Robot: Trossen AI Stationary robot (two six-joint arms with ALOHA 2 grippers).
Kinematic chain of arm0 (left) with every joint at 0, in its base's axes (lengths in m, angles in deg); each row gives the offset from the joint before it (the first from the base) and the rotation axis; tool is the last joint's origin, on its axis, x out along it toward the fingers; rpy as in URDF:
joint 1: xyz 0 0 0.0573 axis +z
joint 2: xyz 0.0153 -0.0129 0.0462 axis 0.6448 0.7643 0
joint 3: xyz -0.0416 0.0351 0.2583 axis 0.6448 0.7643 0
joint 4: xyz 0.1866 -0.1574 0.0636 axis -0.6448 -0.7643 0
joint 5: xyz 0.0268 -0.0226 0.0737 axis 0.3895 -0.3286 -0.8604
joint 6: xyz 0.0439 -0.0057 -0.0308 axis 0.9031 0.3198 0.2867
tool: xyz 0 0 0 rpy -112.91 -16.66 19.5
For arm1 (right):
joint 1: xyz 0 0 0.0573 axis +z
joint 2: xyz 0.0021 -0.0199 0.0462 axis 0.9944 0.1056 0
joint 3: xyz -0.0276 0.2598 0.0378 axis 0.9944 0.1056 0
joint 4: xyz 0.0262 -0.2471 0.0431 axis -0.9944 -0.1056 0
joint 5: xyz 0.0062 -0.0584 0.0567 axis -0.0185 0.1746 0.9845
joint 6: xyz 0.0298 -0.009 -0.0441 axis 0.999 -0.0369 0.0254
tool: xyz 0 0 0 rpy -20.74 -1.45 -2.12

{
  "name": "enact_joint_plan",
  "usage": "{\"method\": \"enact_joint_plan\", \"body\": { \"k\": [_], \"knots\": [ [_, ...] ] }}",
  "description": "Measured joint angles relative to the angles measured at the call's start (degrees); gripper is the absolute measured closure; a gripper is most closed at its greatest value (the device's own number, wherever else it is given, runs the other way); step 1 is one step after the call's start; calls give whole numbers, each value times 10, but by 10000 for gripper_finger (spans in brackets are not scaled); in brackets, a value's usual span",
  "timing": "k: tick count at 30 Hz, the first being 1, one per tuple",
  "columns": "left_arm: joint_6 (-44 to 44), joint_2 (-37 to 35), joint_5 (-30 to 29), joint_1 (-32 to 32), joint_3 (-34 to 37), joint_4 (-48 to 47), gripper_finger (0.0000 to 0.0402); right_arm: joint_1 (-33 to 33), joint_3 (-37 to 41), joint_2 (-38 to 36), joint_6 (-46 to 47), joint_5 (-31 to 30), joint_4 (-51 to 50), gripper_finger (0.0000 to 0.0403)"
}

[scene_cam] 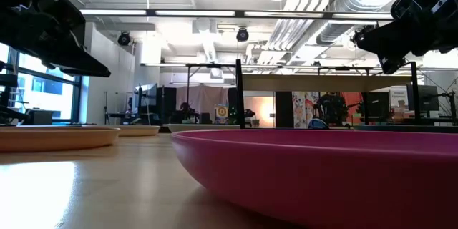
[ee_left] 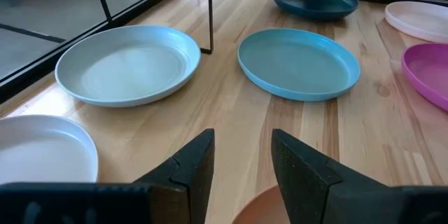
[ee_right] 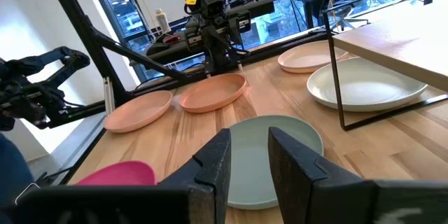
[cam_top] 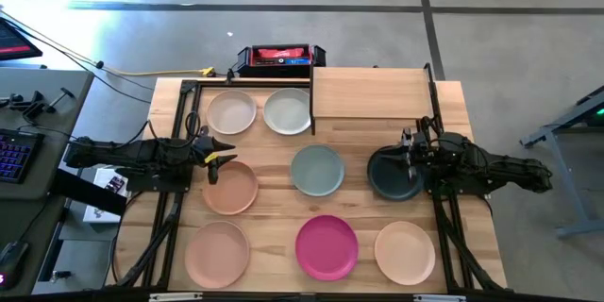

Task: Place and stack plates onto a shelf

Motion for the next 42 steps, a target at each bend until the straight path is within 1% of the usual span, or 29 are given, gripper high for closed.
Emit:
{"method": "enact_joint_plan", "body": {
  "k": [5, 12, 17, 19, 24, 30, 33, 35, 37, 42],
  "knots": [
    [-24, 0, 0, 0, 0, 0, 271, 0, 0, 0, 0, 0, 0, 324],
    [-125, 0, 1, 0, 0, 18, 271, 0, 0, 0, 0, 0, 0, 324],
    [-152, 0, -27, 0, 0, 45, 271, 0, 0, 0, 0, 0, 0, 324],
    [-171, 0, -29, 0, 0, 63, 271, 0, 0, 0, 0, 0, 0, 324],
    [-186, 0, -57, 0, 0, 140, 271, 0, 0, 0, 0, 0, 0, 324],
    [-186, 0, -77, 0, 0, 280, 271, 0, 0, 0, 1, 0, 7, 324],
    [-185, 0, -99, 0, 0, 347, 271, 0, 0, 0, 41, 0, 20, 324],
    [-185, 0, -114, 0, 0, 376, 271, 0, 0, 0, 85, 0, 22, 324],
    [-186, 0, -128, 0, 0, 400, 271, 0, 0, 0, 110, 0, 23, 324],
    [-186, 0, -160, 0, 0, 419, 271, 0, 0, 0, 119, -20, 23, 324]
  ]
}}
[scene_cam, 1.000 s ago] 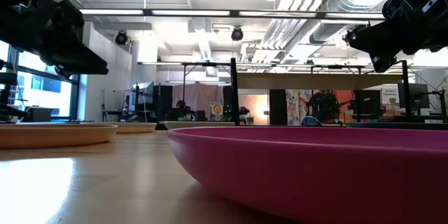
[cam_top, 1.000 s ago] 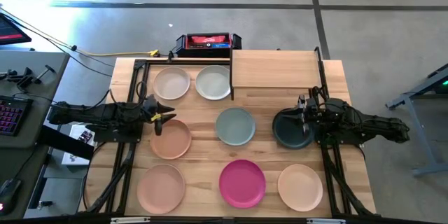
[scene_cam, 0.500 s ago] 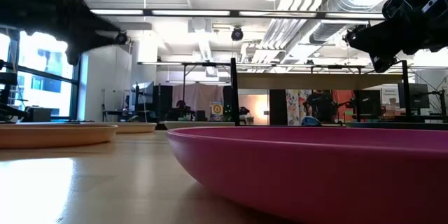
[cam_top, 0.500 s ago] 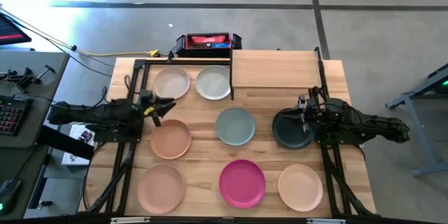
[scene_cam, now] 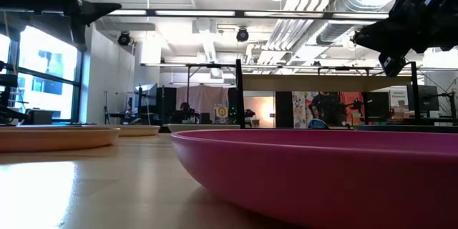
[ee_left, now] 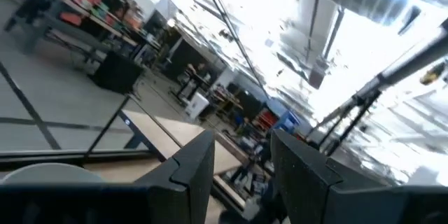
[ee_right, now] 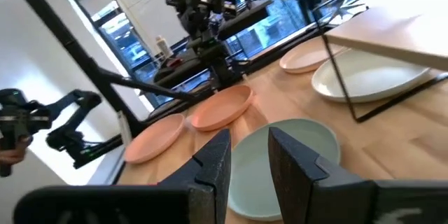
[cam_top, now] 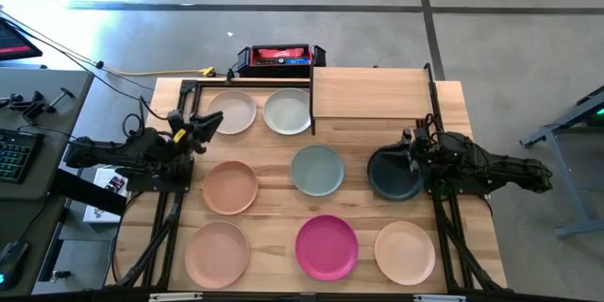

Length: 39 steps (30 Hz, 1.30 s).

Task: Place and stack plates onto a shelf
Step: Put the black plate on the shelf

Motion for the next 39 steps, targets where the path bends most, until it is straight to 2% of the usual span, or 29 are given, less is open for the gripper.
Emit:
{"method": "enact_joint_plan", "body": {
  "k": [7, 12, 17, 24, 31, 35, 39],
  "knots": [
    [19, 0, -31, 0, 0, 46, 271, -2, 0, 0, 27, -1, 19, 324],
    [79, 0, -30, 0, -2, 123, 271, -2, 0, 0, 41, -12, 122, 324],
    [121, 0, -28, 0, -39, 117, 271, -2, -10, 0, 10, -45, 195, 324],
    [165, 6, 0, 0, -126, 44, 271, -2, -88, 31, -61, -53, 187, 324],
    [196, 38, 5, 0, -198, -15, 271, -2, -204, 120, -134, -54, 118, 324],
    [244, 63, 46, 0, -224, -16, 271, -2, -274, 184, -124, -54, 51, 324],
    [274, 90, 93, 0, -243, -16, 271, 4, -346, 253, -64, -42, -10, 324]
  ]
}}
